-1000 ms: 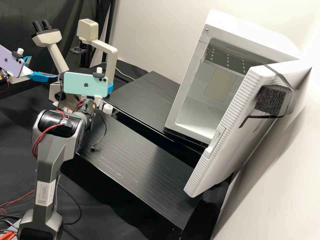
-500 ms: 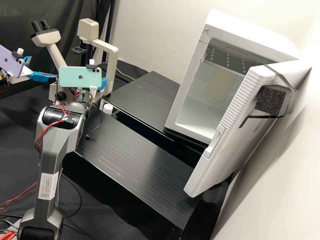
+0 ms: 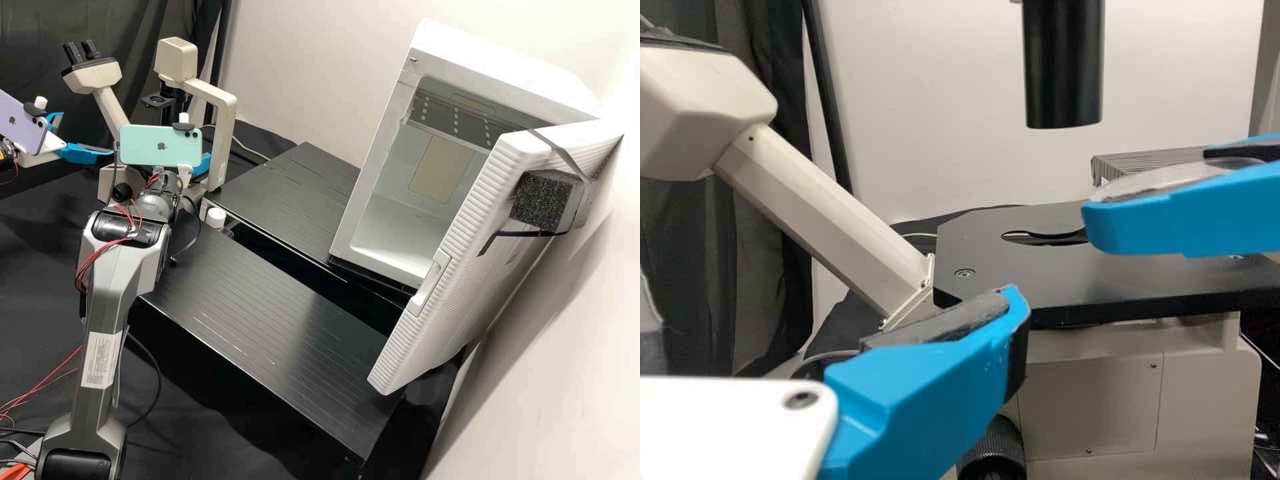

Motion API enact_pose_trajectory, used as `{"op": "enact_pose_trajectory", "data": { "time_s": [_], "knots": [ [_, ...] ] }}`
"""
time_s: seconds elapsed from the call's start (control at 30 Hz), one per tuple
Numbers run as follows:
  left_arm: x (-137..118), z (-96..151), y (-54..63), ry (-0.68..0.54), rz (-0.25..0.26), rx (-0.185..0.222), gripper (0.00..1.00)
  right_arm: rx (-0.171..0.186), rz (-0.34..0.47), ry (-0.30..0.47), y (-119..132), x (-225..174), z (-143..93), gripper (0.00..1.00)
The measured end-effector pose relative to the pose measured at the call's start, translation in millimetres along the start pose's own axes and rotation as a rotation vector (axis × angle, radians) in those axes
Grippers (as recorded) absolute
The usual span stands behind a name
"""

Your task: Take out the petri dish and place it under the microscope.

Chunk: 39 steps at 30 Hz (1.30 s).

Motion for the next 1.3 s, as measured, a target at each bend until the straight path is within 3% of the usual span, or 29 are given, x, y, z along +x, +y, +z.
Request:
{"op": "enact_pose_trajectory", "data": {
  "time_s": [0.57, 0.73, 1.13, 1.17, 1.3],
  "knots": [
    [0, 0, 0.0, 0.0, 0.0, 0.0, 1.0, 0.04, -0.047, 0.017, -19, 30, -15, 0.0],
    [0, 0, 0.0, 0.0, 0.0, 0.0, 1.0, 0.08, -0.03, 0.009, -21, 39, -15, 0.0],
    [0, 0, 0.0, 0.0, 0.0, 0.0, 1.0, 0.081, -0.029, 0.009, -30, 52, -9, 0.0],
    [0, 0, 0.0, 0.0, 0.0, 0.0, 1.0, 0.08, -0.03, 0.008, -30, 53, -9, 1.0],
    [0, 0, 0.0, 0.0, 0.0, 0.0, 1.0, 0.078, -0.036, 0.005, -28, 54, -10, 1.0]
  ]
}}
